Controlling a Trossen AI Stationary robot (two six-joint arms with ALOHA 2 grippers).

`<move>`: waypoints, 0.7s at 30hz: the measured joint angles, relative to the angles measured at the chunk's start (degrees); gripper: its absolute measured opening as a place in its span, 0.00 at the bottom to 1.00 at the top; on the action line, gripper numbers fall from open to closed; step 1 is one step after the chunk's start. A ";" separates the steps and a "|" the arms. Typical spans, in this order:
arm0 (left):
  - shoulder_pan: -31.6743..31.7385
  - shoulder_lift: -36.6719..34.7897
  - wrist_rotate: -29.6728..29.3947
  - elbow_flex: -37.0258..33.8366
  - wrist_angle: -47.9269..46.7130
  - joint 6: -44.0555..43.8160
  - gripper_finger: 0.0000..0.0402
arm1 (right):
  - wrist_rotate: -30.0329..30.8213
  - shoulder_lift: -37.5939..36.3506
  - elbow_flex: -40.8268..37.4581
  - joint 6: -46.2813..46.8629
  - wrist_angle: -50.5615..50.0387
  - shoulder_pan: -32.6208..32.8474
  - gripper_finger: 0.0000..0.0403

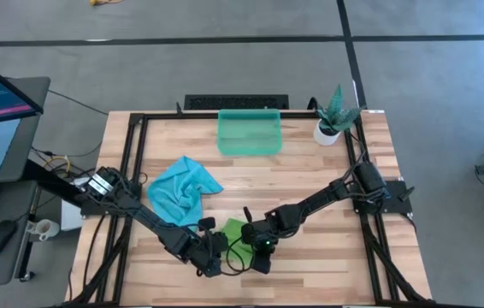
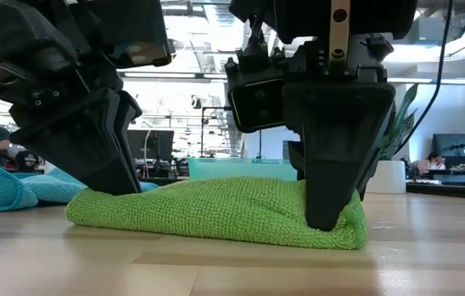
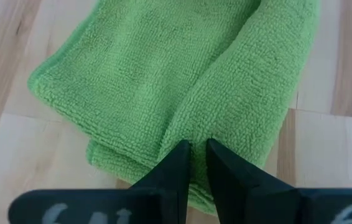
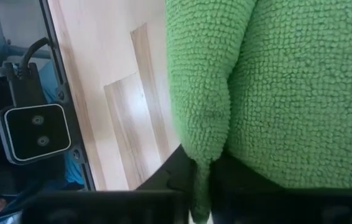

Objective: Roll microfiber towels into tight, uniform cylinder then place into a basket
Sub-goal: Roll the green microfiber cloth

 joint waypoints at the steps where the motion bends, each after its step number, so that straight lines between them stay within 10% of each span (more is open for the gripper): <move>1: 0.00 0.00 0.10 0.00 -0.01 0.00 0.11 | 0.01 0.00 0.00 0.00 0.02 0.00 0.19; 12: 0.00 0.07 0.23 -0.09 0.14 -0.34 0.11 | -8.02 -0.07 -0.15 -1.61 -0.84 -3.27 0.40; 21: -0.01 0.17 0.08 -0.14 0.65 -0.69 0.11 | -3.05 -4.10 -0.23 -10.72 -12.59 -3.75 0.41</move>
